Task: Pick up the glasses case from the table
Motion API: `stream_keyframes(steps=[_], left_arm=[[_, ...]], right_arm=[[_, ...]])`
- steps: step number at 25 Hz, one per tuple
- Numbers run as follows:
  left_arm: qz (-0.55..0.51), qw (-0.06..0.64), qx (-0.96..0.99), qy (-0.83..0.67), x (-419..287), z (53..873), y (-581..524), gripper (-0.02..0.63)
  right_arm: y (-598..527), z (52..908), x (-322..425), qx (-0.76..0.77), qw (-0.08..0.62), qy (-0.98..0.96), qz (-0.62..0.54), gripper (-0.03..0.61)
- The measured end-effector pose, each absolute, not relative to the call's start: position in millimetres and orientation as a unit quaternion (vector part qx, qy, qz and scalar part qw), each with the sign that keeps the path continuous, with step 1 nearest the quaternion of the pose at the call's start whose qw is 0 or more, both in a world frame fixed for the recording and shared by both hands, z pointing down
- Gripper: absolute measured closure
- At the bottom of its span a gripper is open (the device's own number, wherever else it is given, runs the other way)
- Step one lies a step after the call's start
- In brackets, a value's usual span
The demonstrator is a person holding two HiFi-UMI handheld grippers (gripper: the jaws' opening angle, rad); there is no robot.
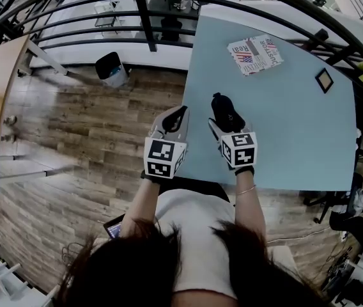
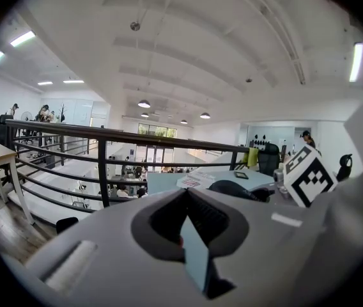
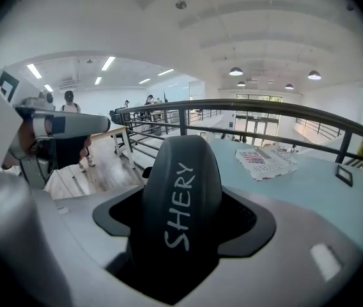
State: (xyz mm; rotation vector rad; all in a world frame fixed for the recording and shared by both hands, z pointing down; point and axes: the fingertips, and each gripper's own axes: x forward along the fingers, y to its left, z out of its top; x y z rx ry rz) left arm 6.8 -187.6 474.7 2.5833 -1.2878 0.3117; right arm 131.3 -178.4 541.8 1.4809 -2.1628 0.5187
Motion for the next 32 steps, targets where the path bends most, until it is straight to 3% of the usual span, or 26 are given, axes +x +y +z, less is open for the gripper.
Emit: stream_keyframes(steps=[19,32], left_arm=[[0.076,0.068,0.901,-0.421,11.9,417.4,-200.8,0.557],[0.074,0.068,0.899,-0.426,-2.1,410.0,-200.3,0.556]], right_arm=[[-173.7,420.4,176.9,0.576,0.113,-0.803,0.106,0.230],[-152.9,397.2,194.6,0.603,0.064,-0.793,0.064,0.230]])
